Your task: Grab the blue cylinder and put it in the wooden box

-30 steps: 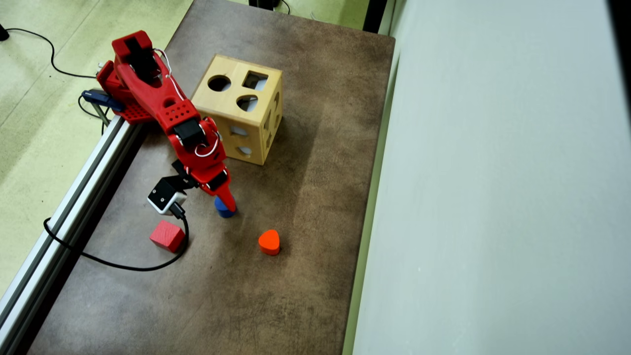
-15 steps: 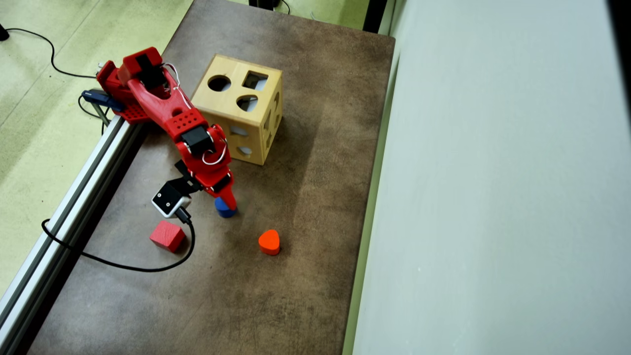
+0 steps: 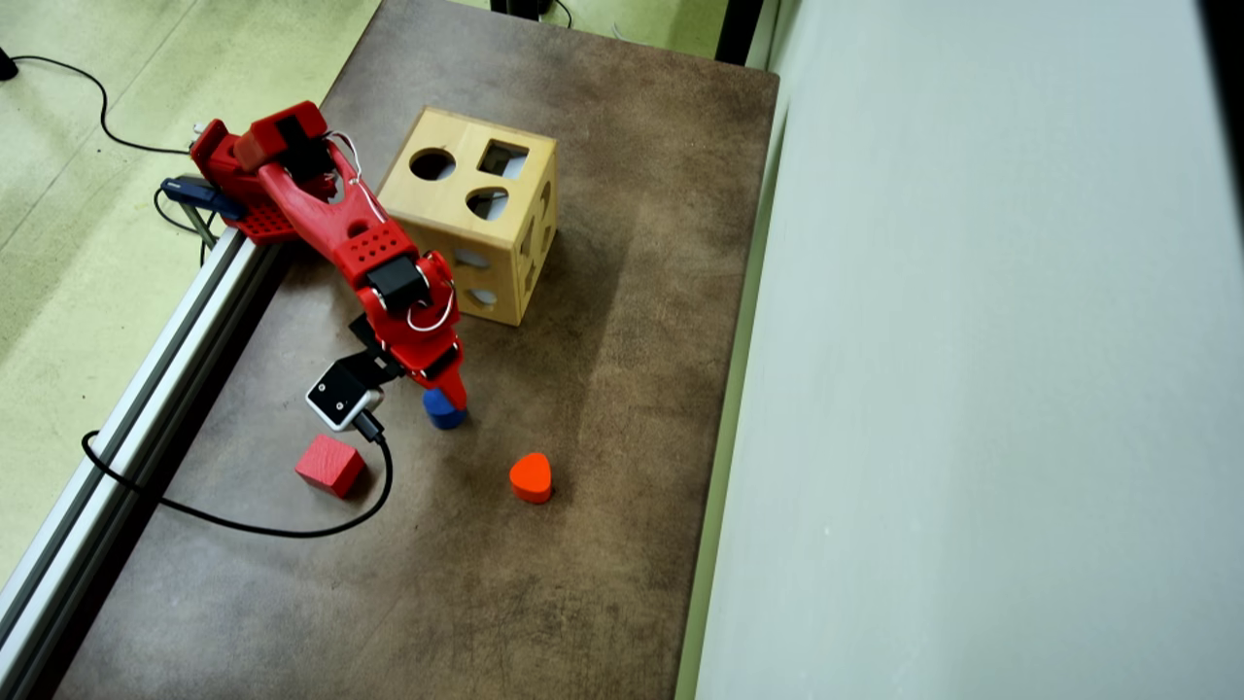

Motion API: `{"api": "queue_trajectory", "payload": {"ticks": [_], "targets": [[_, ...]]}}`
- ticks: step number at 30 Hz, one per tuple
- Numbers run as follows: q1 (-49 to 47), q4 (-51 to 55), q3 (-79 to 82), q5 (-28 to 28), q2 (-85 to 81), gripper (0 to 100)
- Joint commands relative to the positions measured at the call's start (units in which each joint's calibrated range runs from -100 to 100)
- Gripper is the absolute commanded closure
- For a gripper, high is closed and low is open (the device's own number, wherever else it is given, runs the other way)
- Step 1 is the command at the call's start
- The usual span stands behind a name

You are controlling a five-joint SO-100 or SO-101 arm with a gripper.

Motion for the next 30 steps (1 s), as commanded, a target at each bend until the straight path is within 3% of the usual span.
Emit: {"api": "queue_trajectory", "payload": {"ticks": [1,30], "targets": [[-0.3,-0.3,-2.8,0.1,-1.3,71],[-0.2,-3.9,-4.8,0.3,4.6,71]]}}
